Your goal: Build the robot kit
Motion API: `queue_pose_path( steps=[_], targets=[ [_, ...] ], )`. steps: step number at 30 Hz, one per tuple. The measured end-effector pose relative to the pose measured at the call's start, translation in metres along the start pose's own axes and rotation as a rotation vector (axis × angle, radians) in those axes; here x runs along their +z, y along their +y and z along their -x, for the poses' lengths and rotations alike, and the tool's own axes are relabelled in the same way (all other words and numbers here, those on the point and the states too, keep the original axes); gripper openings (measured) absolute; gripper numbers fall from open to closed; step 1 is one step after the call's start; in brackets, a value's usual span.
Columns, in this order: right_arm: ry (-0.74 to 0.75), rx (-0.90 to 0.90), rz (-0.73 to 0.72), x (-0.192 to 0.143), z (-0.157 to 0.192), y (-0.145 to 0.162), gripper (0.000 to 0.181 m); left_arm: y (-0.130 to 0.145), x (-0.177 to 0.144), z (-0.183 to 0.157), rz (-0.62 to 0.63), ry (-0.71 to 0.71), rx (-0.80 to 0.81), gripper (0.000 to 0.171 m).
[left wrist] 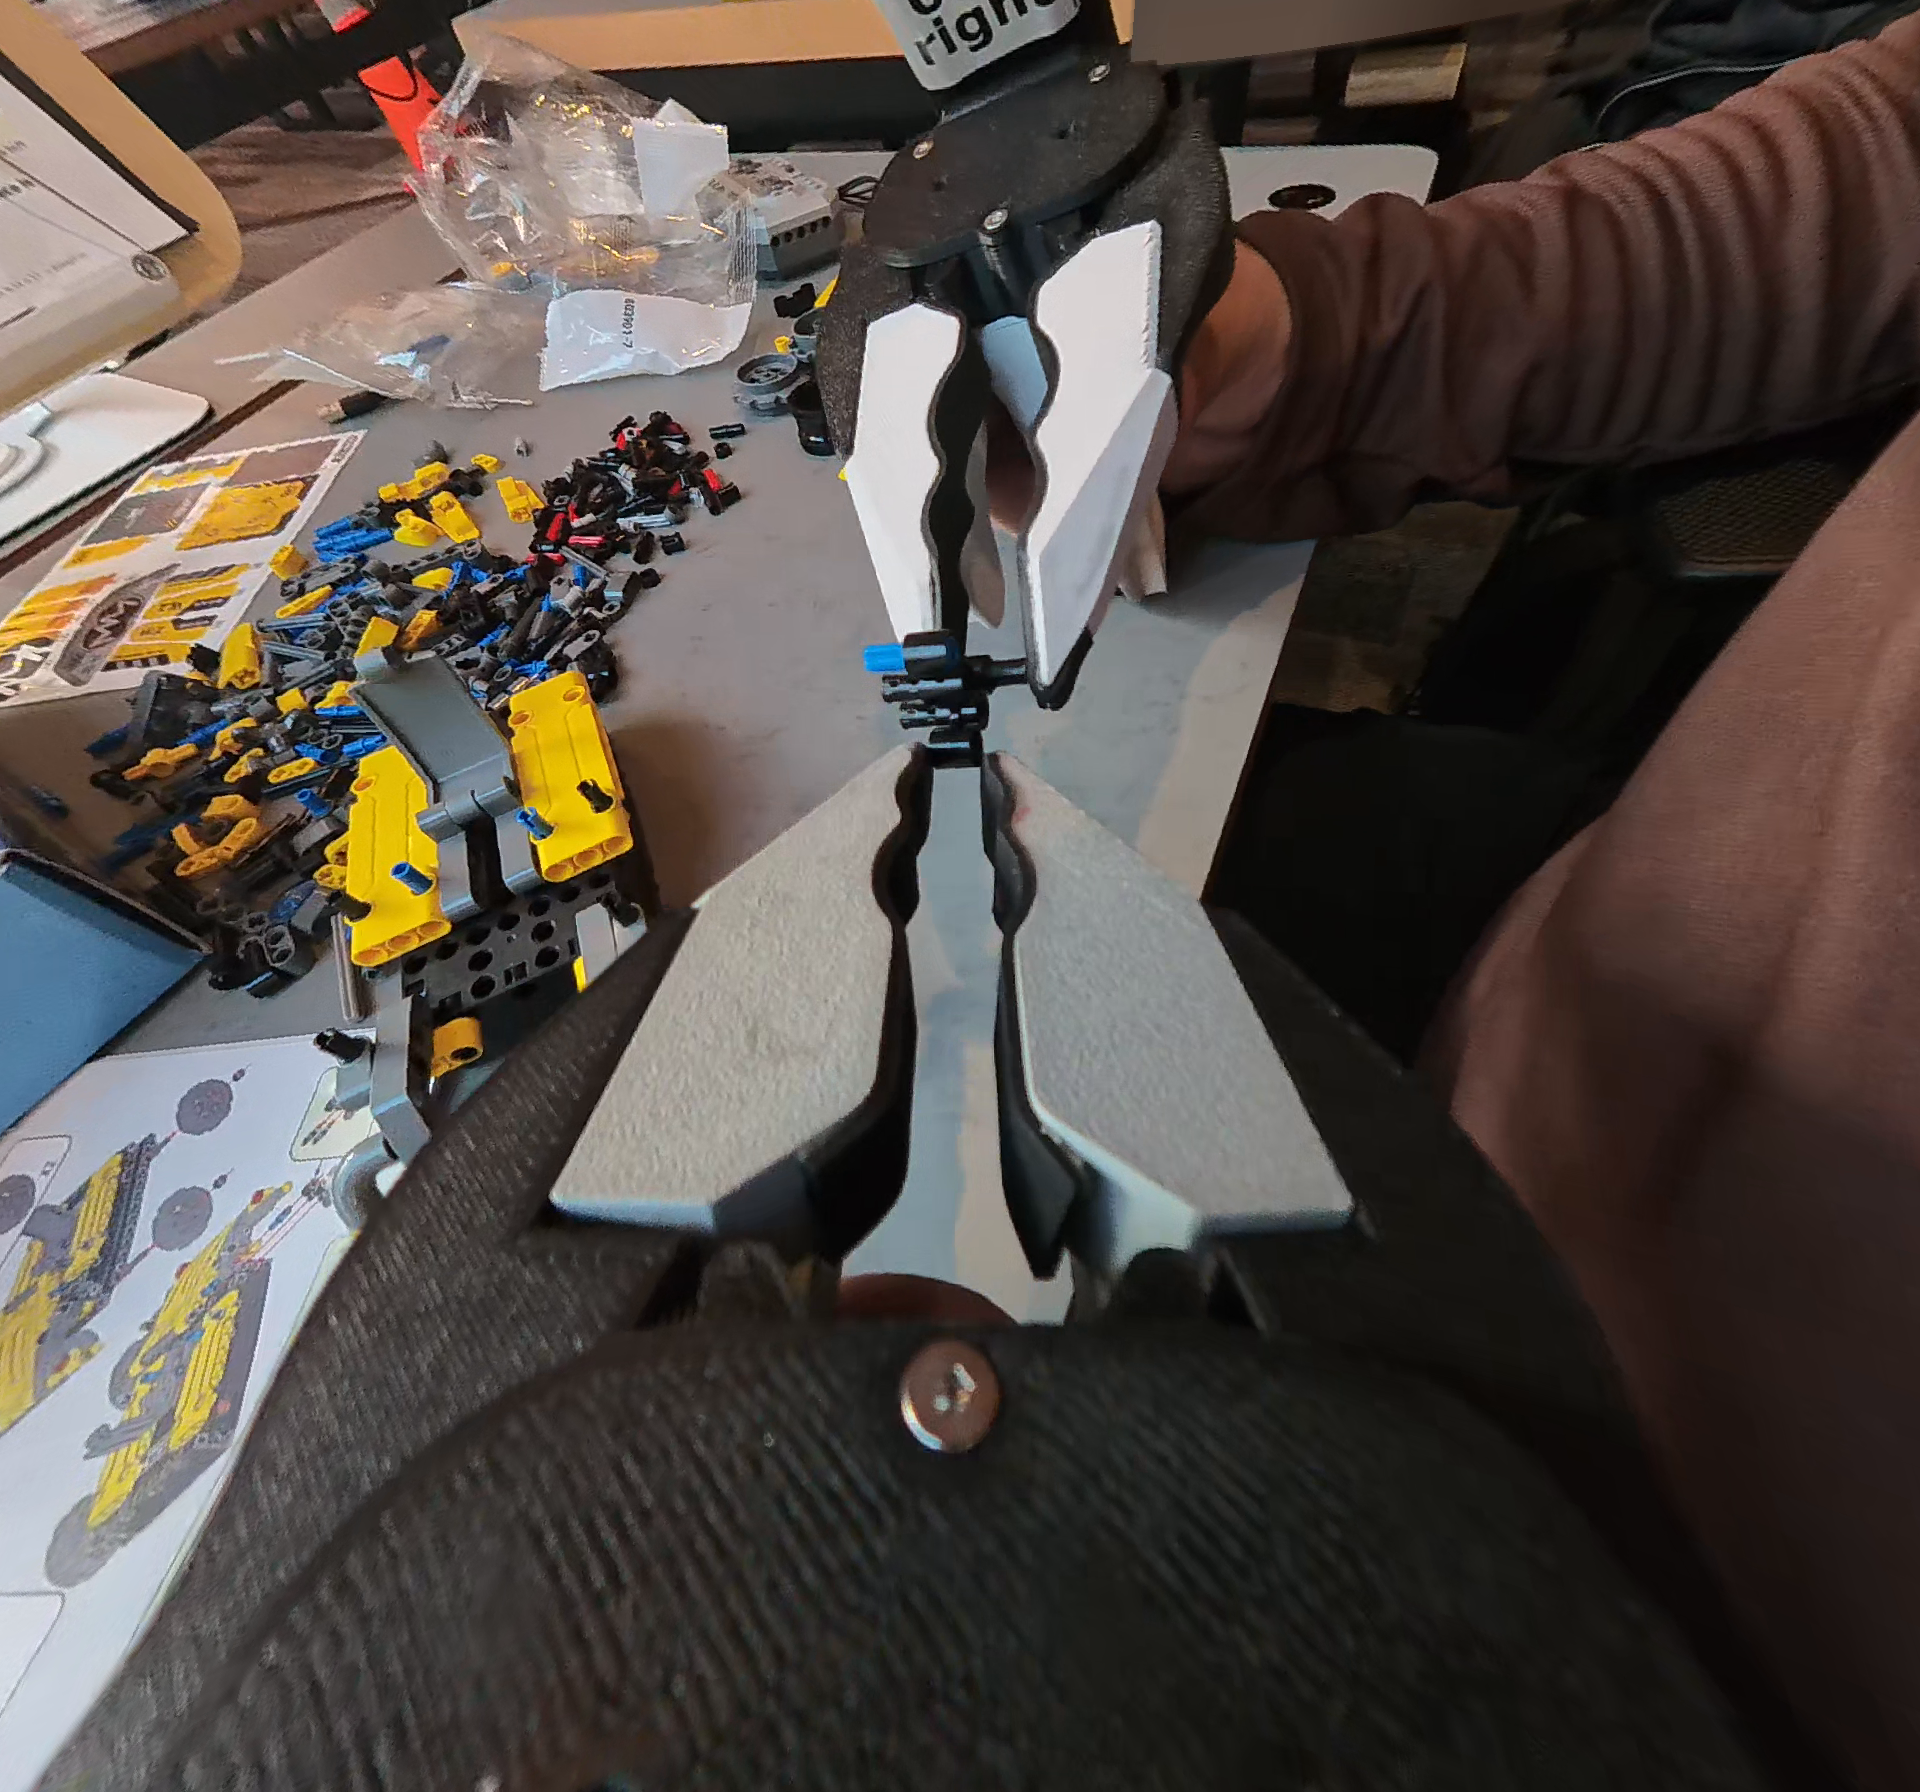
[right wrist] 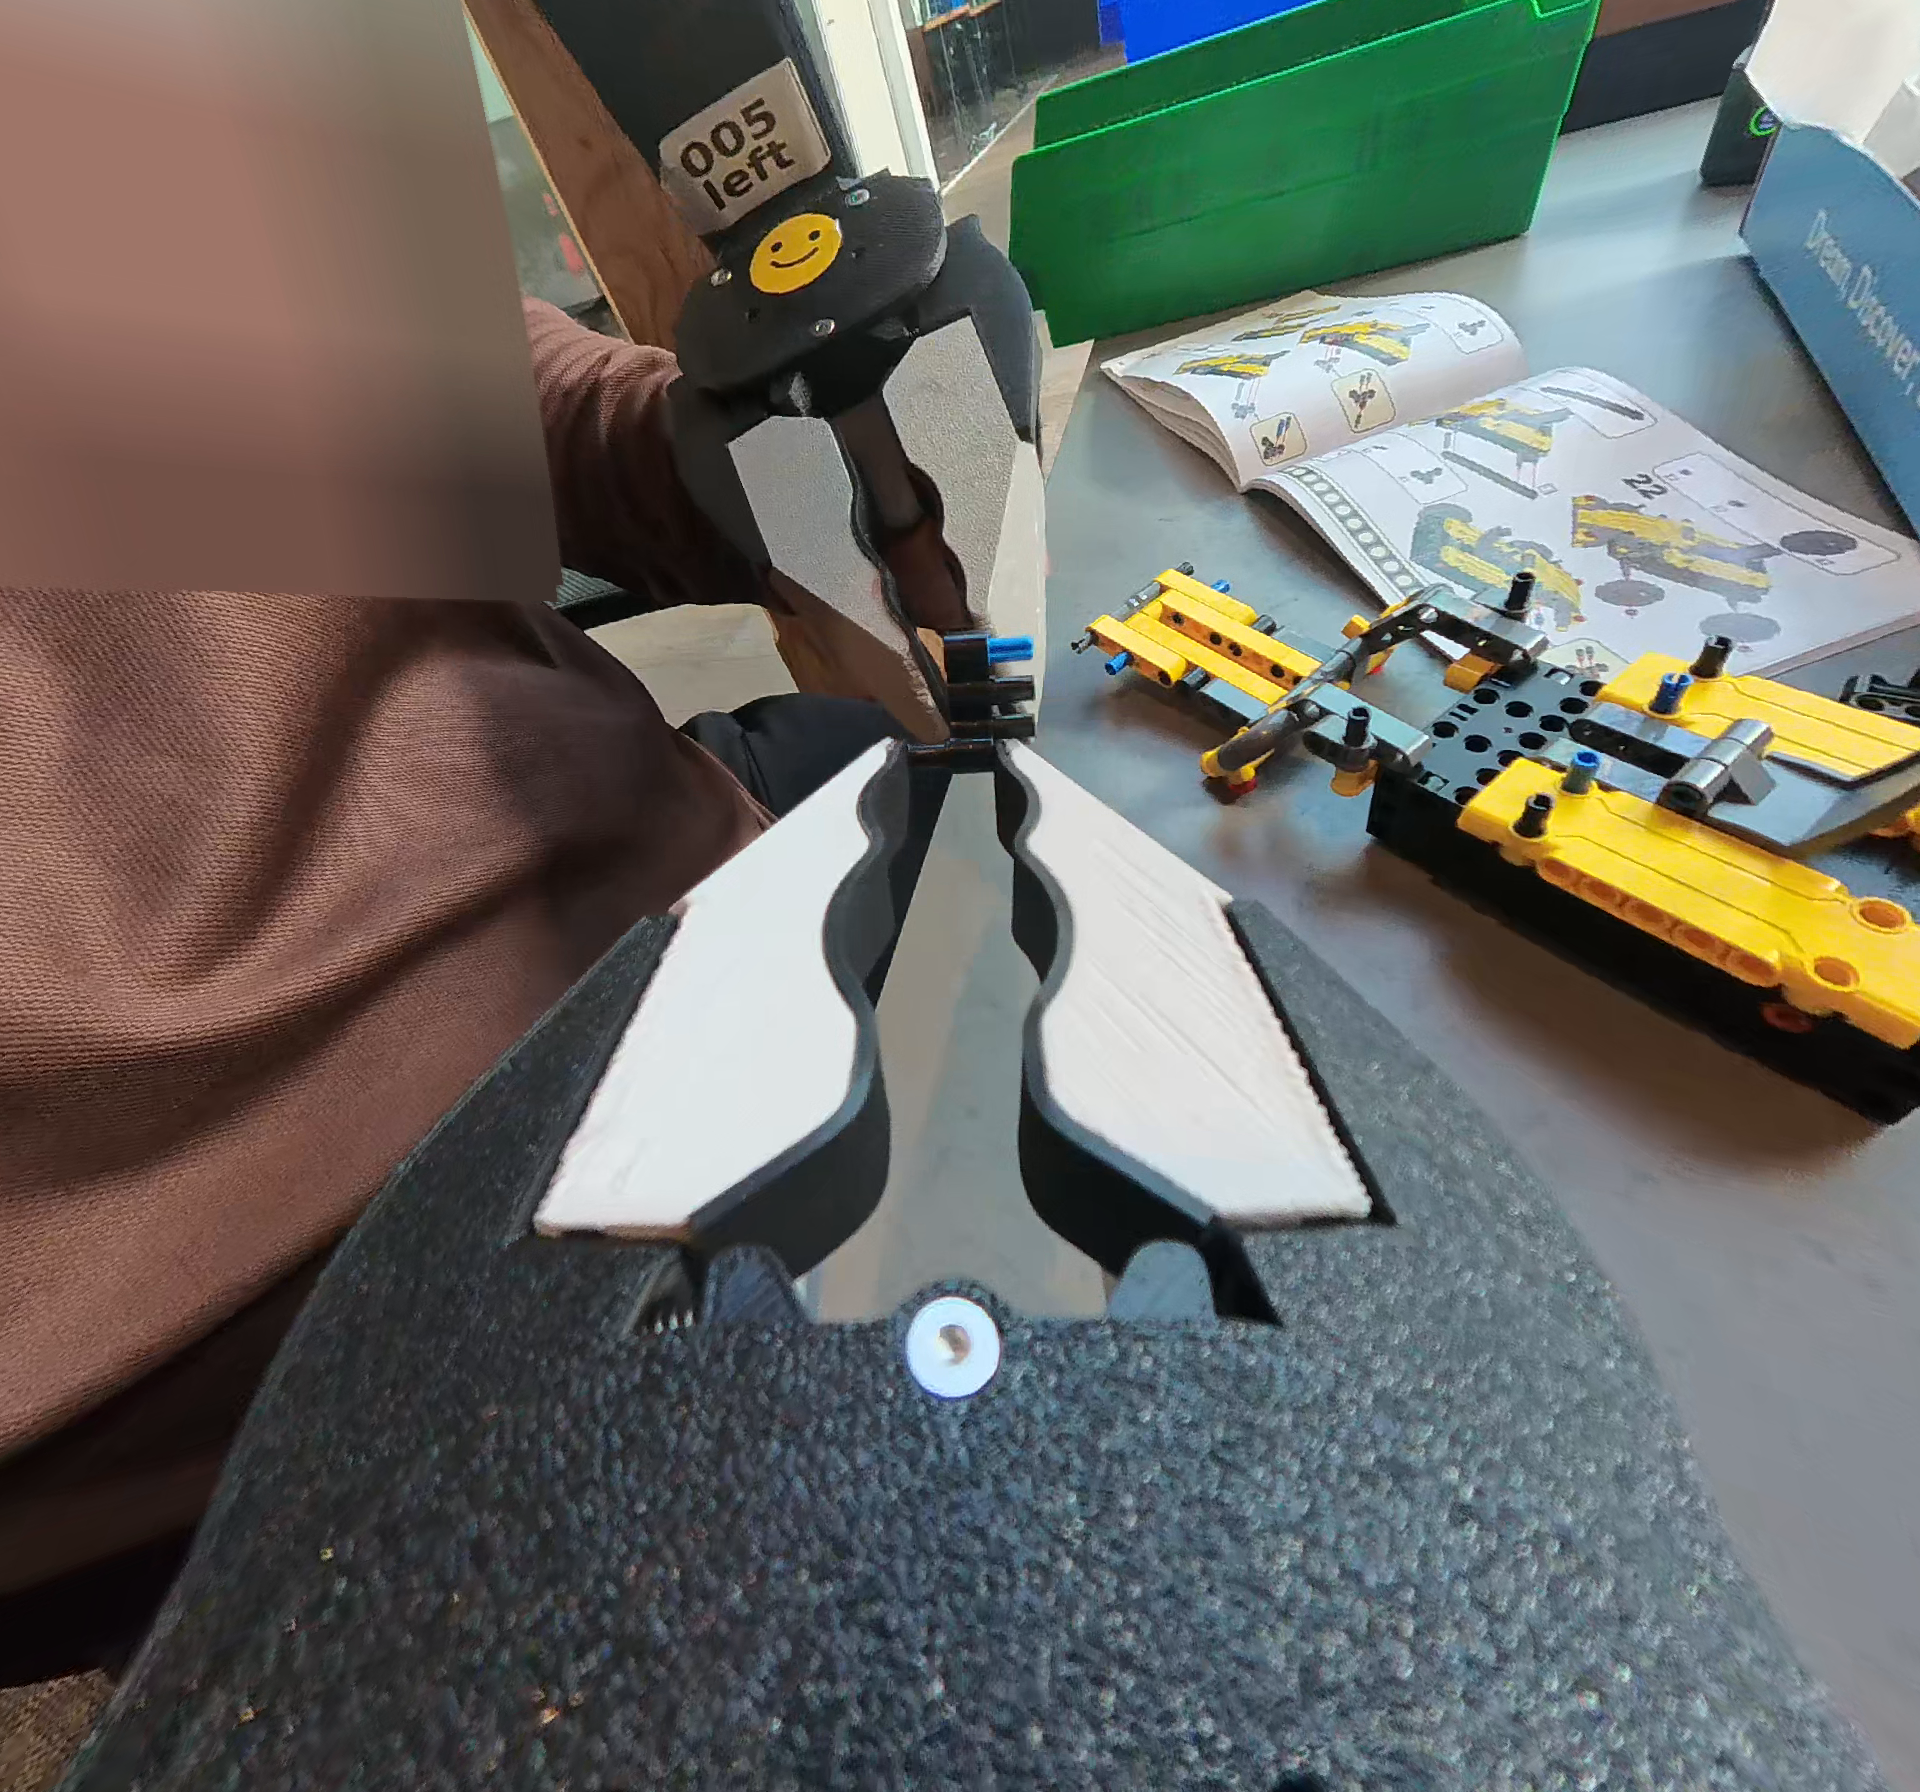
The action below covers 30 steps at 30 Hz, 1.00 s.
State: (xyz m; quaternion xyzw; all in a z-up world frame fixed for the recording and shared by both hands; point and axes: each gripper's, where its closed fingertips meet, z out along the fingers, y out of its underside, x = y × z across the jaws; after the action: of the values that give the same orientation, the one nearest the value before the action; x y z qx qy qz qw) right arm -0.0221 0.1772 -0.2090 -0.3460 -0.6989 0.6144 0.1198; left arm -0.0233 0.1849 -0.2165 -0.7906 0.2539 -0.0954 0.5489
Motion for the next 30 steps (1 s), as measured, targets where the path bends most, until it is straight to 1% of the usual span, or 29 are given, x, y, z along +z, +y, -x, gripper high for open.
queue_pose_path(
  steps=[4,6,12,13,15,18,19,21,22,23,25,27,30],
  targets=[
    [0.002,-0.023,0.034,0.005,0.002,0.004,0.012,0.003,-0.004,-0.004,0.006,0.006,-0.032,0.007],
    [-0.005,-0.03,0.047,0.008,0.003,0.006,0.012,0.002,-0.007,-0.005,-0.013,0.011,-0.058,0.008],
    [-0.019,-0.017,0.056,0.014,0.004,0.006,0.012,0.007,-0.012,-0.005,-0.02,0.001,-0.058,0.007],
    [-0.029,-0.019,0.072,0.014,0.005,0.007,0.013,0.007,-0.013,-0.005,-0.019,0.002,-0.052,0.006],
    [-0.02,-0.039,0.152,0.009,0.0,0.013,0.015,0.011,-0.015,-0.006,-0.006,-0.003,-0.044,0.006],
    [0.112,-0.087,0.186,-0.019,-0.037,0.002,0.021,0.016,-0.02,-0.006,0.001,-0.009,-0.063,0.006],
    [0.157,-0.078,0.201,-0.03,-0.054,-0.003,0.028,0.019,-0.022,-0.006,0.008,-0.014,-0.065,0.006],
    [0.213,-0.067,0.296,-0.048,-0.084,-0.003,0.048,0.024,-0.025,-0.008,0.022,-0.023,-0.063,0.006],
    [0.231,-0.098,0.363,-0.052,-0.097,-0.002,0.05,0.027,-0.026,-0.009,0.026,-0.027,-0.062,0.006],
    [0.245,-0.143,0.43,-0.053,-0.111,0.001,0.053,0.029,-0.027,-0.011,0.029,-0.027,-0.059,0.006],
    [0.241,-0.204,0.542,-0.046,-0.134,0.003,0.07,0.031,-0.03,-0.015,0.033,-0.034,-0.055,0.006],
    [0.174,-0.227,0.636,-0.03,-0.146,0.005,0.075,0.034,-0.033,-0.019,0.035,-0.04,-0.054,0.006],
    [0.133,-0.266,0.798,-0.017,-0.167,0.014,0.086,0.038,-0.041,-0.024,0.036,-0.055,-0.059,0.006]
  ],
)
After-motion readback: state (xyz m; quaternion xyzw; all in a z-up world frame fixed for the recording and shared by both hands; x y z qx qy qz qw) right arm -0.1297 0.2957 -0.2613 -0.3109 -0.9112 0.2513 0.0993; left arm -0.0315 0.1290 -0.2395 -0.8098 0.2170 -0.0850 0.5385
